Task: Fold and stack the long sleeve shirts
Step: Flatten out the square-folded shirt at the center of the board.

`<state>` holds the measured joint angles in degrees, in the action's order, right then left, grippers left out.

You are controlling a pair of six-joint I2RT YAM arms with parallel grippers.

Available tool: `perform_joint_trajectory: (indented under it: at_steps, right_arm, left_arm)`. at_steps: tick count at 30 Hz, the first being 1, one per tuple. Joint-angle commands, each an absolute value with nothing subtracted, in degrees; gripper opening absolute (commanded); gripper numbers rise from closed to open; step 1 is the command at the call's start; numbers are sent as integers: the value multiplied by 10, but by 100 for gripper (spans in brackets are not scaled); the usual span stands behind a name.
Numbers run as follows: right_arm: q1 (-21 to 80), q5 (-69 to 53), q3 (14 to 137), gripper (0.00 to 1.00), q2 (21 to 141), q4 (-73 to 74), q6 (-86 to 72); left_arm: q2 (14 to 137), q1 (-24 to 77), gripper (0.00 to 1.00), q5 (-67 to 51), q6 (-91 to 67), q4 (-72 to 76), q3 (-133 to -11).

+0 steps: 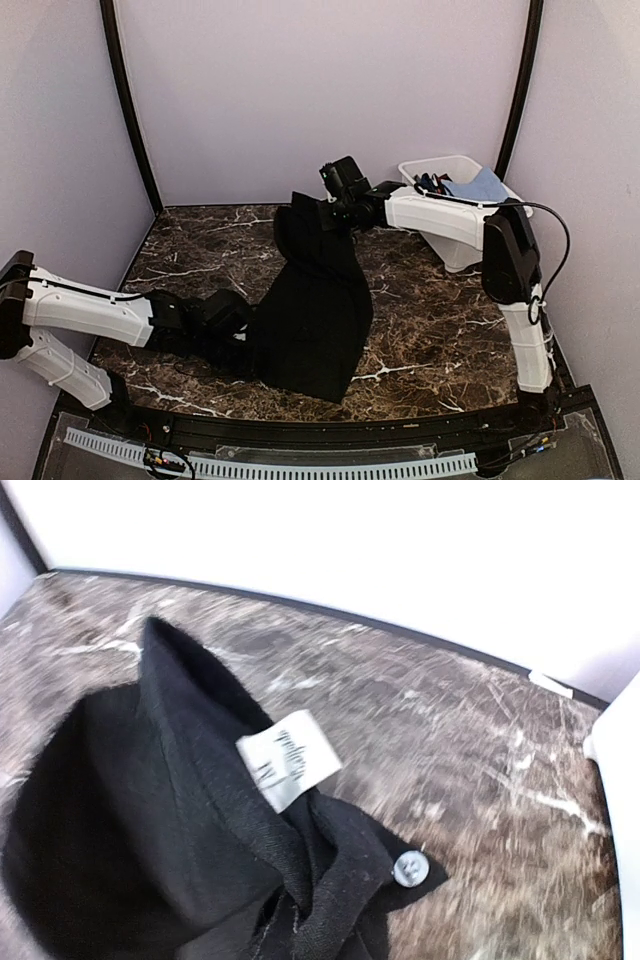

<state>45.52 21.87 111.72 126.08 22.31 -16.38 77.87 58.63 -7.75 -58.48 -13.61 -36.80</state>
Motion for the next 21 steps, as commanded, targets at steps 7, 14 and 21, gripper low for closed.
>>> perform_joint_trajectory:
  at_steps: [7,14,21]
  right_arm:
    - [428,190,1294,48,1389,283,-122]
    - [428,182,1258,88,1321,315,-120]
    - [428,168,1159,96,1225,323,-147]
  left_arm:
    - [810,677,22,-19,-639,-185,-430]
    - [783,677,50,36,-598,-238,-508]
    - [774,650,62,71,-559,-261,-561]
